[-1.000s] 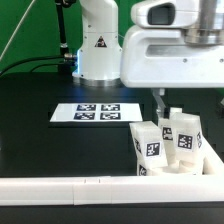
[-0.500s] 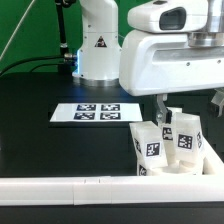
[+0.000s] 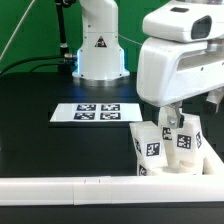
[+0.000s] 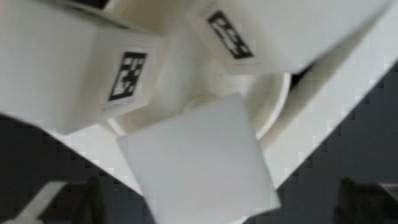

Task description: Assemble stool

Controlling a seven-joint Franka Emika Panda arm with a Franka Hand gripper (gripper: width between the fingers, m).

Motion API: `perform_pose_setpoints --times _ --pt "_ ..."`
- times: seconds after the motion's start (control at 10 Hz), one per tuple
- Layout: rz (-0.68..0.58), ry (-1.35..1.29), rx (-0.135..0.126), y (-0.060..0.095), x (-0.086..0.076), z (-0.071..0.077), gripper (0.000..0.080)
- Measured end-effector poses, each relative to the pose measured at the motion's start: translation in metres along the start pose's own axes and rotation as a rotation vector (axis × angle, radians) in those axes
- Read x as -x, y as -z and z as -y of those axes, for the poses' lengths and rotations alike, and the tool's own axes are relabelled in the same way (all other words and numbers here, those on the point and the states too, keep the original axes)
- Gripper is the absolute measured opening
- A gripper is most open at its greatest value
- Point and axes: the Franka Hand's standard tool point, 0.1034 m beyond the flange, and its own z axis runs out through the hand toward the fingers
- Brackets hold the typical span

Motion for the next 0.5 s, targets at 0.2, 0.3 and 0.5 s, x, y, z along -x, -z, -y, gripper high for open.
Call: perform_pose_setpoints --times 0.2,0.3,0.5 --pt "-0.008 0.194 0.011 -0.013 0.005 -0.01 0.0649" --pt "-0.004 0.172 0.007 -0.019 0.006 -0.008 0.0649" --pt "-0.004 0.15 0.006 -0.02 0.006 -0.008 0.0649"
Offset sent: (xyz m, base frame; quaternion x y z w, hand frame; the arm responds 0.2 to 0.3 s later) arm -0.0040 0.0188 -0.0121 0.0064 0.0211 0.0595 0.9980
